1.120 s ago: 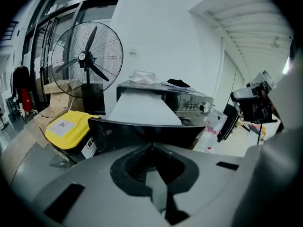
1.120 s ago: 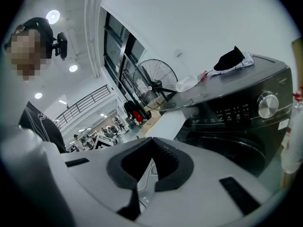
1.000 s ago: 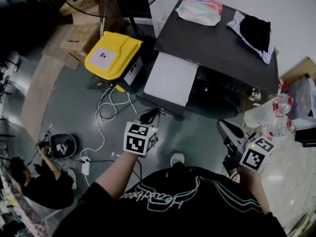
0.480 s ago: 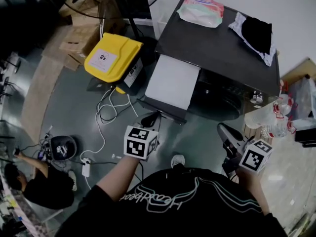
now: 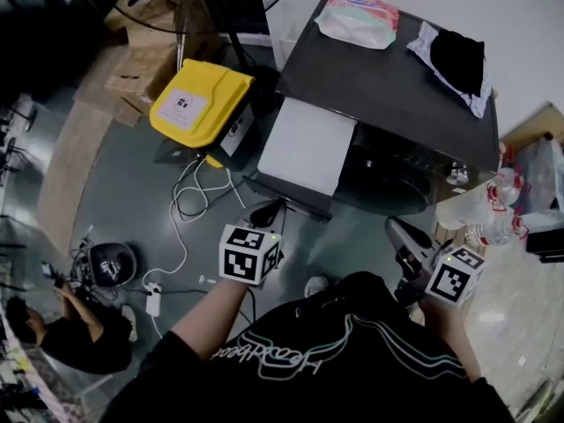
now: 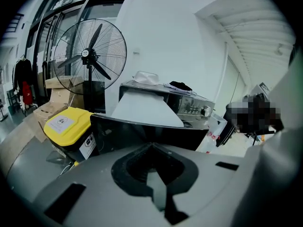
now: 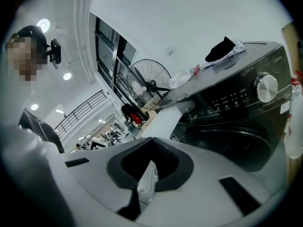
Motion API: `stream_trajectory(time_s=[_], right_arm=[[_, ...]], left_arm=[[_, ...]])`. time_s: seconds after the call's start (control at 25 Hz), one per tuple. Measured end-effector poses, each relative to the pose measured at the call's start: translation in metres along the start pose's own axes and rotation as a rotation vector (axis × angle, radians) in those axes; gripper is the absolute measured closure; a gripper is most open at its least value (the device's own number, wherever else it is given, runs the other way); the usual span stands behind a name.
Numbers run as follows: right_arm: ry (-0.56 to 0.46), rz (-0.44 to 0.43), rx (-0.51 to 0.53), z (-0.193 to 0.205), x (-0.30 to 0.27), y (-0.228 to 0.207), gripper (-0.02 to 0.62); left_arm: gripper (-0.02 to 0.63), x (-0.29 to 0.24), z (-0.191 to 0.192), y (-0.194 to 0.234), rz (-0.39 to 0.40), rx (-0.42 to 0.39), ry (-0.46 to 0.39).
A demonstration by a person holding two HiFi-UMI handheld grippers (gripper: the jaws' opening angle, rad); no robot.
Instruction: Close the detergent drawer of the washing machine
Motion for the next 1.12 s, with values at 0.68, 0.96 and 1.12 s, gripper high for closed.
stream_trajectory(time_s=[0.68, 0.96, 1.12], right_arm=[[0.019, -0.025, -0.018, -0.018, -0.020, -0.016, 0.569], [0.031, -0.031, -0.007, -0.033, -0.029, -0.021, 0.568], [0.039, -0.035, -0.007, -0.037, -0.034, -0.026, 0.569]], left_arm=[[0.583, -0.005, -0.011, 0.003, -0.008, 0.046, -0.016], [0.583, -0.015, -0.022, 0.006, -0.010, 0.053, -0.017], [0.583, -0.019, -0.025, 0.007, -0.015, 0.059, -0.015]])
Point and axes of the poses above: the fingertips, and each gripper's own axes: x backward along the fingers, y to its left, z out of its underside, the point moved 6 cm from there along x, backward along the fingers, and after that the axes turned 12 degrees about z, right-handed, at the moved point
